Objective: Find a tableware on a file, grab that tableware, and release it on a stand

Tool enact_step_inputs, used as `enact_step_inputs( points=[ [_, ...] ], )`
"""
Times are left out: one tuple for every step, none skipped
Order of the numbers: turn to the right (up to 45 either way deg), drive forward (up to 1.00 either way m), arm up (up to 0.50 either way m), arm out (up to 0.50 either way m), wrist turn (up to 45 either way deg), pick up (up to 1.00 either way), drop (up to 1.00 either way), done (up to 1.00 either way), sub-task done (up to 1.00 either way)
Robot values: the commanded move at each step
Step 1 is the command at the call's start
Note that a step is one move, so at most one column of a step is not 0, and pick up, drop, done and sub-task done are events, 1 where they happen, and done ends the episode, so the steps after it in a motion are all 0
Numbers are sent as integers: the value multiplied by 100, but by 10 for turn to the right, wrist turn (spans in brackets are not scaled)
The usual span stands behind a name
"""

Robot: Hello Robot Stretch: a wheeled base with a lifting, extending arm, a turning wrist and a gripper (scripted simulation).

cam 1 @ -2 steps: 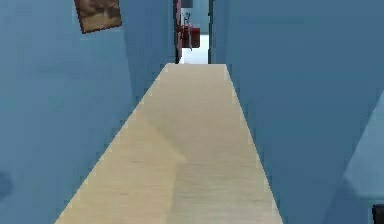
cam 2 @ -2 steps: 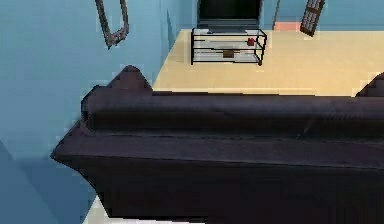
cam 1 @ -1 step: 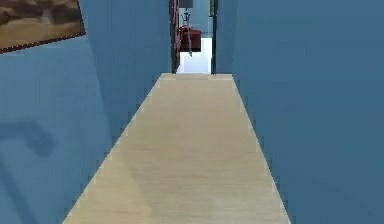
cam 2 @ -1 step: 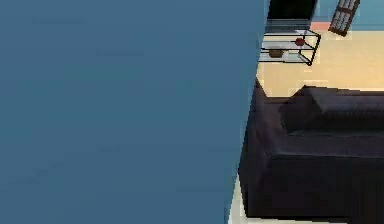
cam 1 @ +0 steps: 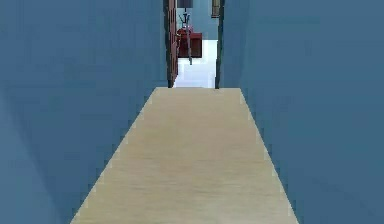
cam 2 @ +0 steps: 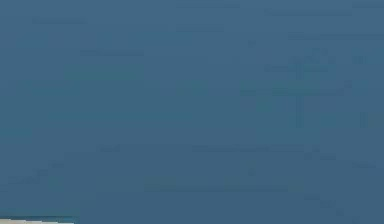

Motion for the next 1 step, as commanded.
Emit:
enact_step_inputs(
  points=[
    [0, 100, 0, 0, 0, 0, 0, 0, 0]
  ],
)
